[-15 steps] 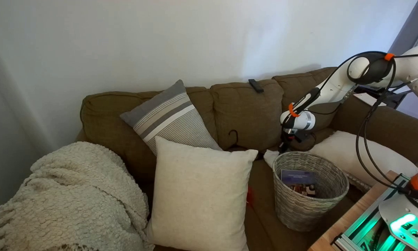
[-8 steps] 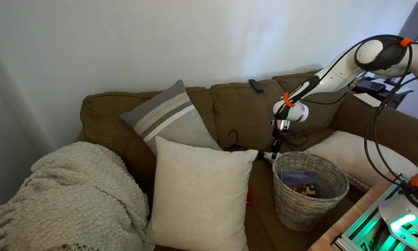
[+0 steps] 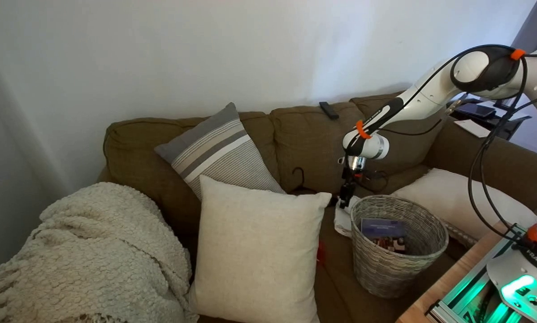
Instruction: Unfold the white towel on the sofa twice then move it to the left.
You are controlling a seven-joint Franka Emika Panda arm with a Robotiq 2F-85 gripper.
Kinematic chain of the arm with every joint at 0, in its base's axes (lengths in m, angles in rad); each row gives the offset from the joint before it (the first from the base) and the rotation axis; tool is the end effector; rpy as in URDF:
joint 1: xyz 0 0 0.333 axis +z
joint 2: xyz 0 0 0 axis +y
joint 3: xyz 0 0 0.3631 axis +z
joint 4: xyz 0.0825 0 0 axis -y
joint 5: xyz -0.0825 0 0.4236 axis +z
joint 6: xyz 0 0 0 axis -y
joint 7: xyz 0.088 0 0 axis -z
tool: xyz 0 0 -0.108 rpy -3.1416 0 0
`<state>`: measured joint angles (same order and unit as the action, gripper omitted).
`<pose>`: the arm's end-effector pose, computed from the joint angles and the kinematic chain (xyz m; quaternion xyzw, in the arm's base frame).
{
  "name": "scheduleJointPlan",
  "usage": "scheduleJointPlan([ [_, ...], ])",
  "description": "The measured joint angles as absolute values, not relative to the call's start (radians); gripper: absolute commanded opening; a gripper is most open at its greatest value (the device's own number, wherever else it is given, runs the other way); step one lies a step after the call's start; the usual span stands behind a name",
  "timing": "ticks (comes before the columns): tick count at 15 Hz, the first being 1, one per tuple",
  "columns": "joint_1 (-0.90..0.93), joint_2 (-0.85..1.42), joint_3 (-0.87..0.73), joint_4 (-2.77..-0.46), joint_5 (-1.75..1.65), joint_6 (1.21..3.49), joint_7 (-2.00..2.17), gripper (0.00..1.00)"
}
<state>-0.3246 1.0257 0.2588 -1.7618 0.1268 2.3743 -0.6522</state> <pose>0.6253 -0.0339 -0.0334 -0.9498 -0.1922 0.1267 0.2117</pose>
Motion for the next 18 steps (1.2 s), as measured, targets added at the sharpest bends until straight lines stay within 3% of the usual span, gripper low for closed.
scheduleJointPlan([
  [2, -0.329, 0.992, 0.217, -1.784, 0.121, 2.426, -0.655, 1.00],
  [8, -0.384, 0.927, 0.032, -1.830, 0.030, 2.547, -0.731, 1.00],
  [16, -0.392, 0.970, 0.031, -1.797, 0.028, 2.535, -0.750, 1.00],
  [17, -0.389, 0.990, 0.032, -1.786, 0.028, 2.535, -0.750, 0.99],
  [18, -0.389, 1.016, 0.035, -1.772, 0.028, 2.535, -0.749, 0.88],
])
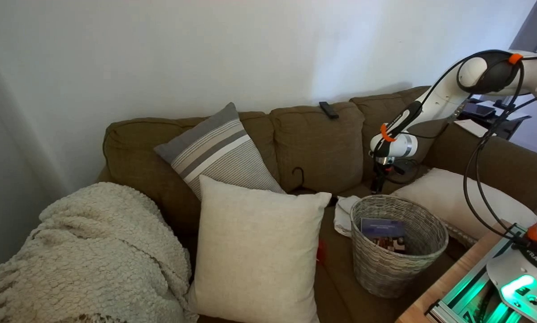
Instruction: Unfold the white towel on the sofa twice then move it to the left.
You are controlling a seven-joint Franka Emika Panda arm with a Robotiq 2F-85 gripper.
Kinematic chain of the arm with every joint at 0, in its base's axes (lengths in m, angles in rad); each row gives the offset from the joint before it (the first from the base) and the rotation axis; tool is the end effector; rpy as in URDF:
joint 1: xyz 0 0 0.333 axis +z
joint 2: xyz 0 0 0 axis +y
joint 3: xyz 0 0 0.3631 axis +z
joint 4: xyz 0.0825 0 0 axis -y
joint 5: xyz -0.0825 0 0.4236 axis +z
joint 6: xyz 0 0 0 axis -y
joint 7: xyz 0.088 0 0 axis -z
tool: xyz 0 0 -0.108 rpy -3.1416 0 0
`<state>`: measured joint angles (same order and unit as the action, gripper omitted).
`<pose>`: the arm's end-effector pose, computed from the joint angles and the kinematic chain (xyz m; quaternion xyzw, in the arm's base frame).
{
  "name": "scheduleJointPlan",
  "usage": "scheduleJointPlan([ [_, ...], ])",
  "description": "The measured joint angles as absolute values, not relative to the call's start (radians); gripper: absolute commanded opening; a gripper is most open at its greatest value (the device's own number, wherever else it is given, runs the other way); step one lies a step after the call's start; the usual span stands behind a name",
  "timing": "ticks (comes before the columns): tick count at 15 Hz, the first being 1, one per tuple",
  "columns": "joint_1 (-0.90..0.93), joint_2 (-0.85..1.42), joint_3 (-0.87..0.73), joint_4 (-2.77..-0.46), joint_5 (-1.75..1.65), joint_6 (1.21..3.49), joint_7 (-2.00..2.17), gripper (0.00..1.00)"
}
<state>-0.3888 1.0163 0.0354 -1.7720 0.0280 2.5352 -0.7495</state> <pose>0.5954 -0.2193 -0.0411 -0.9759 -0.1766 0.0956 0.0852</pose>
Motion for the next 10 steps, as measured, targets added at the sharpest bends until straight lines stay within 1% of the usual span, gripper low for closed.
scheduleJointPlan([
  [1, -0.389, 1.045, 0.038, -1.756, 0.028, 2.533, -0.749, 0.84],
  [2, -0.390, 1.075, 0.040, -1.738, 0.028, 2.533, -0.749, 0.73],
  [5, -0.404, 1.150, 0.053, -1.680, 0.029, 2.534, -0.750, 0.63],
  [6, -0.410, 1.169, 0.059, -1.661, 0.029, 2.536, -0.751, 0.65],
  [7, -0.415, 1.187, 0.063, -1.642, 0.029, 2.538, -0.753, 0.65],
  [8, -0.419, 1.202, 0.067, -1.623, 0.029, 2.540, -0.755, 0.60],
  [9, -0.423, 1.217, 0.070, -1.605, 0.029, 2.544, -0.755, 0.41],
  [10, -0.425, 1.230, 0.072, -1.589, 0.029, 2.547, -0.755, 0.39],
])
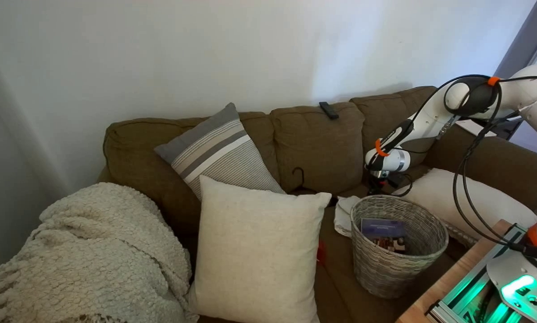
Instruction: Unfold the white towel on the sofa twice then move it to the left.
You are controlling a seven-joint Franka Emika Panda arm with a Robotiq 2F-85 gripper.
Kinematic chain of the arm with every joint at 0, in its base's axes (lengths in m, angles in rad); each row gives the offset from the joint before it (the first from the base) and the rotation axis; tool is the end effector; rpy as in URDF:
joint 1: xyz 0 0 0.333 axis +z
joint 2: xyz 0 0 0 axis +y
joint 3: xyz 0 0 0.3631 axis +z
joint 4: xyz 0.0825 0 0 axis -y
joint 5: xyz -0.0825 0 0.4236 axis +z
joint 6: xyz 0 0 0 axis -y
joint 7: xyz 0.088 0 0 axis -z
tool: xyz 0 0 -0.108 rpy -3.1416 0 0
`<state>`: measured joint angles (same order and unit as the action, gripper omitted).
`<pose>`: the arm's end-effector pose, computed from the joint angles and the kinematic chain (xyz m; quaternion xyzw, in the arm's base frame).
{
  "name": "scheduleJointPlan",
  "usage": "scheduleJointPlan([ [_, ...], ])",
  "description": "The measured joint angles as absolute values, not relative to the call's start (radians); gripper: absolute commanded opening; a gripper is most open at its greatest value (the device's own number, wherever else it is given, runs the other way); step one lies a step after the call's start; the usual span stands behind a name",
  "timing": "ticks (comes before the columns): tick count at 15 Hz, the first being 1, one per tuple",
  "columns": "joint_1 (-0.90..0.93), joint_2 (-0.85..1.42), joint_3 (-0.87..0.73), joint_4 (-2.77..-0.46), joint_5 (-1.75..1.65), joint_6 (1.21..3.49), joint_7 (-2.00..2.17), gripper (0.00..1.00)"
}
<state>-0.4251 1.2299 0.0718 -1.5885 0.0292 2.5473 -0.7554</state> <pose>0.6001 -0.2211 -0.1249 -0.9760 -0.1661 0.0913 0.1073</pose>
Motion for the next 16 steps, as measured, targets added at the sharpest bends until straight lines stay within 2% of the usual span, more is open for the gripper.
scheduleJointPlan([
  [3, -0.430, 1.252, 0.080, -1.555, 0.029, 2.549, -0.756, 0.15],
  [4, -0.431, 1.252, 0.083, -1.551, 0.029, 2.549, -0.756, 0.58],
  [5, -0.431, 1.250, 0.085, -1.548, 0.029, 2.549, -0.756, 0.54],
  [6, -0.430, 1.246, 0.085, -1.547, 0.029, 2.550, -0.756, 0.54],
  [12, -0.423, 1.216, 0.077, -1.555, 0.029, 2.550, -0.753, 0.98],
  [14, -0.418, 1.205, 0.073, -1.564, 0.029, 2.550, -0.751, 0.98],
  [15, -0.417, 1.200, 0.073, -1.570, 0.029, 2.550, -0.749, 0.81],
  [16, -0.415, 1.196, 0.072, -1.577, 0.029, 2.550, -0.749, 0.73],
])
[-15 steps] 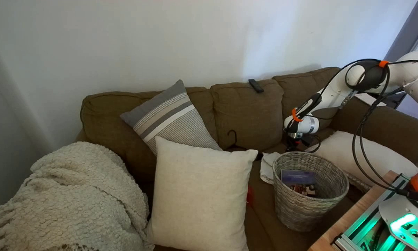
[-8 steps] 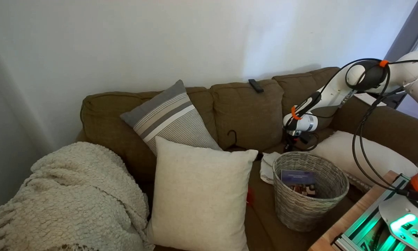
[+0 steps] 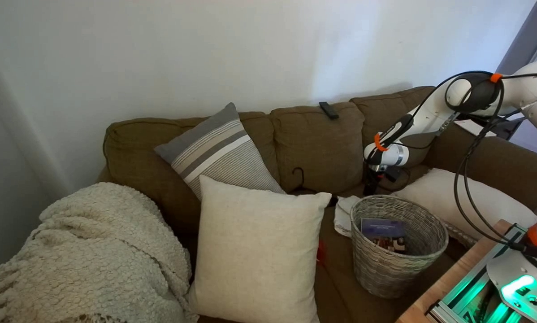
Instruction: Unfold the white towel on the sofa twice then move it to the left.
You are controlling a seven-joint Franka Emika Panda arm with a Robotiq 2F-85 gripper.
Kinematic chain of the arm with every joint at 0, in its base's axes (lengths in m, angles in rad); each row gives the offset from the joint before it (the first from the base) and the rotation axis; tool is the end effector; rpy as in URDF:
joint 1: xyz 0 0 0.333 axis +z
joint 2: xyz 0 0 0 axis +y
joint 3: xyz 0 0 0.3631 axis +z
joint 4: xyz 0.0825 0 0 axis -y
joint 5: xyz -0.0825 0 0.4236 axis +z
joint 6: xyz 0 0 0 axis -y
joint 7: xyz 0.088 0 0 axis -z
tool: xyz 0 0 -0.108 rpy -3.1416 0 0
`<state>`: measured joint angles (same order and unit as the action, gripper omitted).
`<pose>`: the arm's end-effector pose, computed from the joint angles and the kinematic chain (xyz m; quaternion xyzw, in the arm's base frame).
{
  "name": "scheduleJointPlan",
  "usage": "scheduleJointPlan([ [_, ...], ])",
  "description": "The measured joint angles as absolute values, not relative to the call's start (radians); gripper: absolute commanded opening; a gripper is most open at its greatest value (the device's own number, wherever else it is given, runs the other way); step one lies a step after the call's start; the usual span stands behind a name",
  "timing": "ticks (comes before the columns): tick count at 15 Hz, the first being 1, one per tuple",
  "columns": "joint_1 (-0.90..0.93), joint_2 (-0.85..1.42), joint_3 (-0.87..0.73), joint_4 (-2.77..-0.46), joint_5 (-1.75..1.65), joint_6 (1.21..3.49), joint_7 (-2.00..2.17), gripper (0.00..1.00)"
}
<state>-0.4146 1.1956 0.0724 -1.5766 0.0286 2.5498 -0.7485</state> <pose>0.6221 -0.2232 -0.0991 -0.9785 -0.1692 0.0719 0.0934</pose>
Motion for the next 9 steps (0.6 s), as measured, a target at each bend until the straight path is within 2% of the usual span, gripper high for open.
scheduleJointPlan([
  [1, -0.412, 1.194, 0.072, -1.581, 0.029, 2.550, -0.748, 0.70],
  [5, -0.399, 1.193, 0.072, -1.594, 0.029, 2.550, -0.747, 0.37],
  [7, -0.393, 1.193, 0.072, -1.600, 0.029, 2.550, -0.747, 0.23],
  [9, -0.388, 1.193, 0.070, -1.603, 0.029, 2.550, -0.746, 0.18],
])
